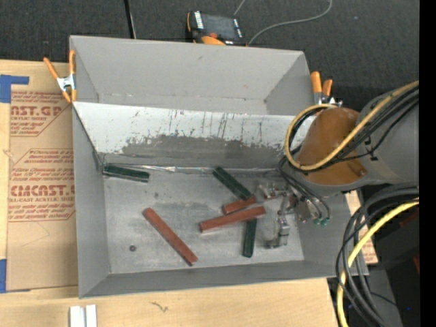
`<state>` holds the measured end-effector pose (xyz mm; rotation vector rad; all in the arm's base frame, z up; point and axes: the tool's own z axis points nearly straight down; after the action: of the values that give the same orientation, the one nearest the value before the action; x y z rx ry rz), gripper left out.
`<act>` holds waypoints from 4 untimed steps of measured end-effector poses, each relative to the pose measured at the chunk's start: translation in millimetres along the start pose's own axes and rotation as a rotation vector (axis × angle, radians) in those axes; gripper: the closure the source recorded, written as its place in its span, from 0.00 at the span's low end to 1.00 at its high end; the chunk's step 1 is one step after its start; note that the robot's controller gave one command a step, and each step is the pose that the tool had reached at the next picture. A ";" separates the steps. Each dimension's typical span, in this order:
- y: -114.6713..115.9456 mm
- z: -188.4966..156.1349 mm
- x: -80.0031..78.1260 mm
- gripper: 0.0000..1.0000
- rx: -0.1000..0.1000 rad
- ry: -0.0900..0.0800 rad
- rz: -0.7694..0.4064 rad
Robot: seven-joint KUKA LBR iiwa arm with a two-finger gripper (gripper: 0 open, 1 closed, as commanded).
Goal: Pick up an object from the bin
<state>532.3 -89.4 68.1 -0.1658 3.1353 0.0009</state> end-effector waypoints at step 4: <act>29.8 -100.5 3.1 0.00 -0.001 -0.001 -0.384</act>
Offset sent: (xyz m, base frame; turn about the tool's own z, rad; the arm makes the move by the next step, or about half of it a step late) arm -0.0496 0.0339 0.0021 -0.1997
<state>525.9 -60.2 168.6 -0.7615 3.0453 0.0013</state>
